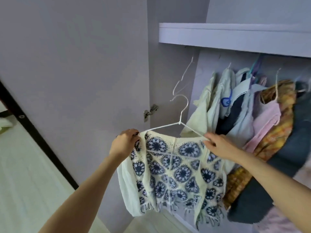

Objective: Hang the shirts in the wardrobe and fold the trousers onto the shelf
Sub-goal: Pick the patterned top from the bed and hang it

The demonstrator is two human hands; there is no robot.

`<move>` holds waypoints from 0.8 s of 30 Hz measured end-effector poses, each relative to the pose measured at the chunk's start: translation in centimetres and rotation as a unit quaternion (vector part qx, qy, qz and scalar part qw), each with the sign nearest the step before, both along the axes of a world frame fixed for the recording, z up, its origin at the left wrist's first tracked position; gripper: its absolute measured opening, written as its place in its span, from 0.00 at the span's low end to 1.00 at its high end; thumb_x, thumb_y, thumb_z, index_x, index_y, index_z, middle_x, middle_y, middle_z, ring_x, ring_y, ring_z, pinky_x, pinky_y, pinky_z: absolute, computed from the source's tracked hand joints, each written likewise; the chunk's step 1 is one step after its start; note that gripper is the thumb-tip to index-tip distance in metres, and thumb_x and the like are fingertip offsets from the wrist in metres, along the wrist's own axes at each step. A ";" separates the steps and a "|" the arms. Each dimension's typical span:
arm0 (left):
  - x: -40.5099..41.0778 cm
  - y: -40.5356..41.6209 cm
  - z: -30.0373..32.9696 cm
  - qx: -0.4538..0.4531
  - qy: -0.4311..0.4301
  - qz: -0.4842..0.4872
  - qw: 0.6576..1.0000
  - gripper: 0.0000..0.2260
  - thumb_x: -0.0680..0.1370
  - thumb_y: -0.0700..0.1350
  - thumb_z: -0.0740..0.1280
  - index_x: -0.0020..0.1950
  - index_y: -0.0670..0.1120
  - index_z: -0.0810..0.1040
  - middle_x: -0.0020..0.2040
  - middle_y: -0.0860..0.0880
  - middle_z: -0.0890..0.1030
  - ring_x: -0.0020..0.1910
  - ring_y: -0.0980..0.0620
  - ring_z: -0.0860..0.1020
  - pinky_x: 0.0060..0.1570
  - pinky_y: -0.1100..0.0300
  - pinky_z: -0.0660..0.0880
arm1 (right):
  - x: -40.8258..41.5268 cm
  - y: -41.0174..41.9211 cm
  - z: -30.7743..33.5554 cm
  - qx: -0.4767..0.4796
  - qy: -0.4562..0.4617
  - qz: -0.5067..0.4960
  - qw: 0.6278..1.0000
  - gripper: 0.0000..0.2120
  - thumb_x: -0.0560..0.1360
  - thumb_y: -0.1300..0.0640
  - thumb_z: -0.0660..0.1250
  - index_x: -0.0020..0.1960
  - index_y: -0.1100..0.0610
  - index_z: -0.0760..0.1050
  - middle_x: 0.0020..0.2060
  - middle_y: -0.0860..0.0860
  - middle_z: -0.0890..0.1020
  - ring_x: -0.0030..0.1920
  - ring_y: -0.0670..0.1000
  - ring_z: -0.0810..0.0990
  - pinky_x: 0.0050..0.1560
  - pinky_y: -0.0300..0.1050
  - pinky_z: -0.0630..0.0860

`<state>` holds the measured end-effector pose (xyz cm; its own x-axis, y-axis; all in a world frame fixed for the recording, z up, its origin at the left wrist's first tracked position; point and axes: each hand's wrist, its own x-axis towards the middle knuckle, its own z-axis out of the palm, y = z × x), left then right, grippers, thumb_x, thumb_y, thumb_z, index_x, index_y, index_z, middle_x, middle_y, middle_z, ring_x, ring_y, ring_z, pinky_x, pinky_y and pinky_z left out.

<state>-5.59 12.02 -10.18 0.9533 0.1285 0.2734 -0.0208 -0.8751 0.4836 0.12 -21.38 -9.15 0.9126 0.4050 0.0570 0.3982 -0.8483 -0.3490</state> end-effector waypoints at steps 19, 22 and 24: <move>9.6 -4.1 7.6 0.041 -0.080 -0.048 0.995 0.20 0.79 0.45 0.60 0.71 0.47 0.65 0.68 0.45 0.68 0.66 0.43 0.65 0.62 0.50 0.63 | 2.2 8.5 5.1 0.372 0.145 -0.226 0.889 0.14 0.82 0.52 0.51 0.57 0.56 0.73 0.51 0.54 0.78 0.53 0.53 0.76 0.59 0.47 0.71; 11.6 -4.8 9.6 0.067 -0.129 -0.068 0.987 0.22 0.79 0.43 0.59 0.73 0.46 0.62 0.68 0.45 0.67 0.66 0.43 0.65 0.63 0.51 0.65 | 5.4 9.7 6.3 0.411 0.105 -0.256 0.869 0.10 0.82 0.57 0.50 0.50 0.54 0.70 0.40 0.50 0.72 0.41 0.48 0.72 0.42 0.41 0.67; 13.2 -5.6 11.0 0.068 -0.157 -0.090 0.981 0.24 0.78 0.42 0.60 0.74 0.46 0.60 0.70 0.45 0.64 0.66 0.43 0.63 0.64 0.50 0.65 | 7.4 9.9 7.0 0.411 0.079 -0.270 0.867 0.11 0.82 0.58 0.50 0.56 0.56 0.70 0.43 0.51 0.72 0.43 0.48 0.70 0.44 0.41 0.65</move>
<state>7.62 6.41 0.83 0.8237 -0.0920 0.5595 -0.3092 -0.9000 0.3074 7.55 -11.44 -2.13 0.9793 -0.2014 -0.0191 -0.0871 -0.3344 -0.9384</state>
